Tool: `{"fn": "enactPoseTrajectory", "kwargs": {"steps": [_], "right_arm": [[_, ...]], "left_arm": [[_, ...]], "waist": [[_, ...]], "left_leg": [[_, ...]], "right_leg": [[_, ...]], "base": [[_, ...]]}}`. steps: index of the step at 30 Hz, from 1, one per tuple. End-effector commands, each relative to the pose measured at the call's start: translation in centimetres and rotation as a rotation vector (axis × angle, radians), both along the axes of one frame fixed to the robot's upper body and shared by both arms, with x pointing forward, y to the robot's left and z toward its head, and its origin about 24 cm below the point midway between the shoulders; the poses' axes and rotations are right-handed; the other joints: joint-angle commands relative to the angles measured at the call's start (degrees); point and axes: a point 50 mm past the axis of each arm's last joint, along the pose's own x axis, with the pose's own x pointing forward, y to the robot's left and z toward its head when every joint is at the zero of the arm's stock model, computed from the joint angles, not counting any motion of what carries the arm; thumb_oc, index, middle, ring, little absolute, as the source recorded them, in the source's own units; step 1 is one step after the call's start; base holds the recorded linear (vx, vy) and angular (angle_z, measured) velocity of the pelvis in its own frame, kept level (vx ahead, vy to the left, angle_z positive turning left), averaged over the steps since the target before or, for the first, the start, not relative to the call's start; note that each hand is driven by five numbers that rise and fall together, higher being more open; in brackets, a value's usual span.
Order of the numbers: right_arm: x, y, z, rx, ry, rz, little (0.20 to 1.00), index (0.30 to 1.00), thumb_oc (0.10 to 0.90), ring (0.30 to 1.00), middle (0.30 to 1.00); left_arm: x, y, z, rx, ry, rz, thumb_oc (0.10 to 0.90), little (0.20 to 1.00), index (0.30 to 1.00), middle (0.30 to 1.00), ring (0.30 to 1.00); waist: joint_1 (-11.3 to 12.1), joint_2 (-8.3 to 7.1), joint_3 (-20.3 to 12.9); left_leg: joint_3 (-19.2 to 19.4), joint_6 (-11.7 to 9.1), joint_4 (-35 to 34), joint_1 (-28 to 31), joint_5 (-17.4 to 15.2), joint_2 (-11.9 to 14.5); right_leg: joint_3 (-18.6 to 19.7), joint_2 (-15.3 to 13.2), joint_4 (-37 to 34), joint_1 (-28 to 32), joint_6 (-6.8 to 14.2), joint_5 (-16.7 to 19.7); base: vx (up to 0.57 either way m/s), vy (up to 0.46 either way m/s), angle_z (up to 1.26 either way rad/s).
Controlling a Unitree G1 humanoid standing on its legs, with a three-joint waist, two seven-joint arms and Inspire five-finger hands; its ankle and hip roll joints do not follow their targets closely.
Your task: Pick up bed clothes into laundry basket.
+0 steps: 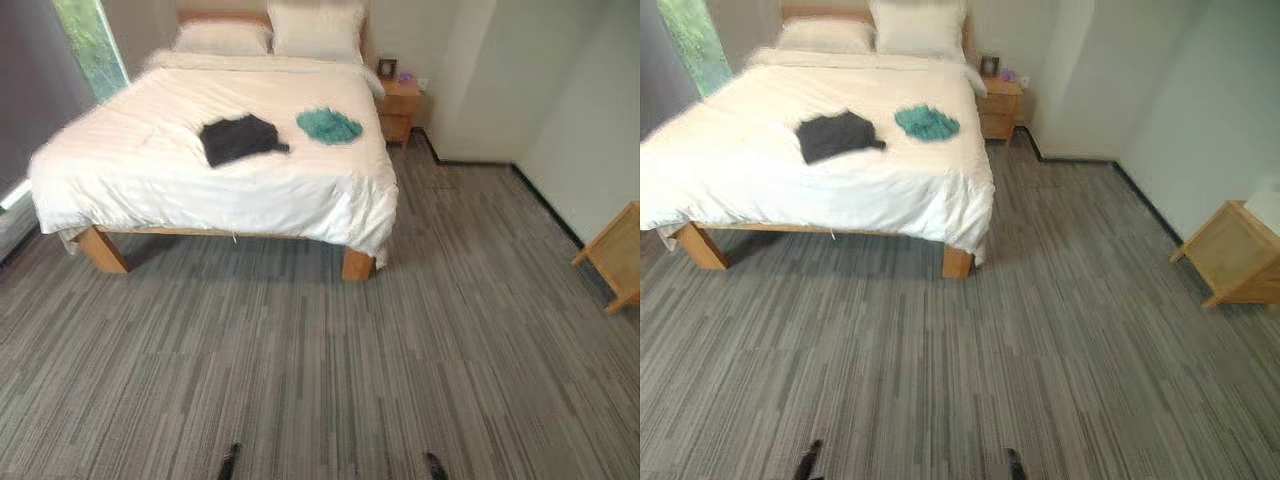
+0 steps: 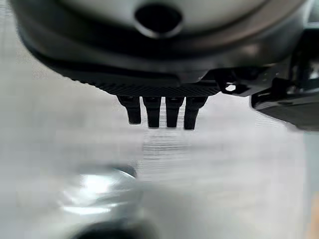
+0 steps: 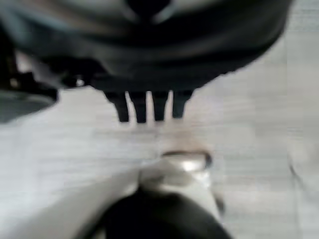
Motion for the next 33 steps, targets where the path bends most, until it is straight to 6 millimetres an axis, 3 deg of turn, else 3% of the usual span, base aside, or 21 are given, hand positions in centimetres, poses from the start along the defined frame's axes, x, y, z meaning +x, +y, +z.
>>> {"fn": "enactPoseTrajectory", "kwargs": {"steps": [1,4,6,7,8,10,13,15,17,20,21,22,25,30,31,32,33], "right_arm": [[3.3,-1.8,0.4,-0.047,-0.114,-0.085,0.900,0.900,0.800,0.900,0.900],[3.7,-1.8,0.4,-0.046,-0.131,-0.109,0.900,0.900,0.800,0.900,0.900],[5.8,-3.0,0.9,-0.073,-0.238,-0.212,0.900,0.900,0.800,0.900,0.900],[9.3,-4.5,2.0,-0.109,-0.376,-0.209,0.900,0.900,0.800,0.900,0.900],[9.3,-4.5,2.0,-0.109,-0.376,-0.209,0.900,0.900,0.800,0.900,0.900],[13.2,-5.6,3.5,-0.148,-0.508,-0.106,0.900,0.900,0.800,0.900,0.900],[19.2,-6.1,7.3,-0.210,-0.757,0.061,0.900,0.900,0.800,0.900,0.900],[22.6,-5.9,10.7,-0.258,-0.925,0.195,0.900,0.900,0.800,0.900,0.900],[24.5,-6.0,14.0,-0.318,-1.064,0.278,0.900,0.900,0.800,0.900,0.900],[25.0,-5.1,16.8,-0.329,-1.212,0.335,0.900,0.900,0.800,0.900,0.900],[25.0,-5.1,16.7,-0.329,-1.211,0.335,0.900,0.900,0.800,0.900,0.900],[24.6,-4.6,16.4,-0.305,-1.223,0.343,0.900,0.900,0.800,0.900,0.900],[24.0,-4.1,14.7,-0.271,-1.159,0.344,0.900,0.900,0.800,0.900,0.900],[24.1,-2.8,14.9,-0.212,-1.207,0.327,0.900,0.900,0.800,0.900,0.900],[24.4,-2.8,15.2,-0.215,-1.223,0.312,0.900,0.900,0.800,0.900,0.900],[24.6,-2.7,15.8,-0.222,-1.248,0.318,0.900,0.900,0.800,0.900,0.900],[24.6,-2.7,15.8,-0.222,-1.248,0.318,0.900,0.900,0.800,0.900,0.900]], "left_arm": [[3.1,0.6,0.4,0.015,-0.093,-0.007,0.800,0.900,0.900,0.900,0.900],[3.6,0.9,0.6,0.020,-0.123,0.030,0.800,0.900,0.900,0.900,0.900],[6.1,1.7,1.3,0.043,-0.228,0.064,0.800,0.900,0.900,0.900,0.900],[9.6,2.4,2.6,0.067,-0.362,0.022,0.800,0.900,0.900,0.900,0.900],[9.6,2.4,2.6,0.067,-0.362,0.022,0.800,0.900,0.900,0.900,0.900],[13.7,3.1,4.9,0.099,-0.543,-0.038,0.800,0.900,0.900,0.900,0.900],[17.4,3.8,8.4,0.070,-0.799,0.068,0.800,0.900,0.900,0.900,0.900],[19.9,4.0,11.5,0.085,-0.959,0.039,0.800,0.900,0.900,0.900,0.900],[21.3,4.1,14.5,0.088,-1.099,-0.006,0.800,0.900,0.900,0.900,0.900],[21.4,4.2,17.4,0.195,-1.182,-0.179,0.800,0.900,0.900,0.900,0.900],[21.4,4.2,17.4,0.195,-1.180,-0.180,0.800,0.900,0.900,0.900,0.900],[21.8,3.8,18.3,0.325,-1.176,-0.343,0.800,0.900,0.900,0.900,0.900],[21.8,3.1,16.7,0.267,-1.150,-0.250,0.800,0.900,0.900,0.900,0.900],[20.2,3.2,15.1,0.237,-1.104,-0.173,0.800,0.900,0.900,0.900,0.900],[20.2,3.1,14.9,0.227,-1.096,-0.156,0.800,0.900,0.900,0.900,0.900],[20.0,3.2,14.7,0.219,-1.087,-0.129,0.800,0.900,0.900,0.900,0.900],[20.0,3.2,14.7,0.218,-1.087,-0.129,0.800,0.900,0.900,0.900,0.900]], "waist": [[0.86,-0.15,-0.84],[0.84,-0.06,-1.00],[0.21,0.42,-1.28],[-0.38,0.99,-1.32],[-0.36,1.00,-1.30],[-0.68,1.36,-1.26],[-0.88,1.58,-1.01],[-1.14,1.75,-0.95],[-1.42,1.95,-0.76],[-1.57,2.04,-0.67],[-1.56,2.01,-0.71],[-1.41,1.81,-0.50],[-1.06,1.36,-0.06],[-0.27,0.57,1.94],[-0.14,0.78,2.32],[-0.30,1.46,3.15],[-0.21,1.40,3.07]], "left_leg": [[-4.78,-3.15,-10.72,-0.57,9.94,4.16],[-4.86,-3.12,-10.90,-0.58,9.96,4.09],[-4.82,-3.17,-11.08,-0.66,9.91,3.90],[-4.68,-3.20,-11.08,-0.95,10.02,3.81],[-4.67,-3.20,-11.08,-0.92,10.01,3.82],[-4.58,-3.29,-11.08,-1.15,10.12,3.68],[-4.20,-3.28,-11.08,-1.35,10.24,3.65],[-3.81,-3.26,-11.08,-1.32,10.18,3.67],[-3.55,-3.17,-11.08,-1.30,10.10,3.69],[-3.45,-2.88,-11.08,-1.06,9.71,3.67],[-3.45,-2.87,-11.08,-1.03,9.70,3.67],[-3.53,-2.75,-11.08,-0.91,9.45,3.59],[-3.47,-2.64,-11.08,-0.70,9.05,3.36],[-2.14,-2.08,-6.31,-3.26,6.72,2.36],[-2.03,-1.52,-5.75,-3.71,6.19,1.92],[-2.32,-0.24,-5.16,-3.53,5.30,1.31],[-2.22,-0.21,-5.07,-3.67,5.26,1.24]], "right_leg": [[-1.08,-3.86,-11.07,3.62,6.09,8.50],[-1.13,-3.95,-10.99,3.59,6.16,8.41],[-1.01,-4.18,-10.58,3.25,6.40,8.24],[-0.69,-4.25,-10.19,2.78,6.57,8.21],[-0.68,-4.24,-10.16,2.79,6.57,8.19],[-0.46,-4.21,-9.87,2.37,6.69,8.22],[-0.10,-4.18,-9.62,1.87,6.82,8.36],[0.21,-4.19,-9.73,1.77,6.93,8.52],[0.51,-4.20,-9.72,1.66,7.03,8.59],[0.77,-4.23,-9.75,1.76,7.06,8.44],[0.77,-4.23,-9.75,1.79,7.06,8.42],[0.84,-4.33,-9.97,2.08,7.13,8.37],[0.92,-4.63,-10.54,2.41,7.28,8.44],[1.70,-5.89,-9.87,1.52,7.74,8.35],[2.01,-6.70,-7.08,0.46,7.95,7.63],[2.74,-7.32,0.43,-2.16,8.40,7.27],[2.89,-7.40,0.89,-2.52,8.43,7.03]], "base": [[0.03,0.013,0.19],[0.01,0.005,0.05],[0.00,0.026,0.00],[-0.01,0.034,0.00],[-0.02,0.034,-0.01],[0.00,0.000,0.00],[0.00,0.000,0.00],[0.00,0.009,-0.05],[0.02,0.012,-0.06],[0.04,0.013,-0.08],[0.06,0.013,-0.09],[0.06,0.022,-0.07],[0.07,0.029,-0.02],[0.03,0.049,-0.04],[0.07,0.178,-0.10],[0.07,0.159,-0.16],[0.06,0.178,-0.10]]}}
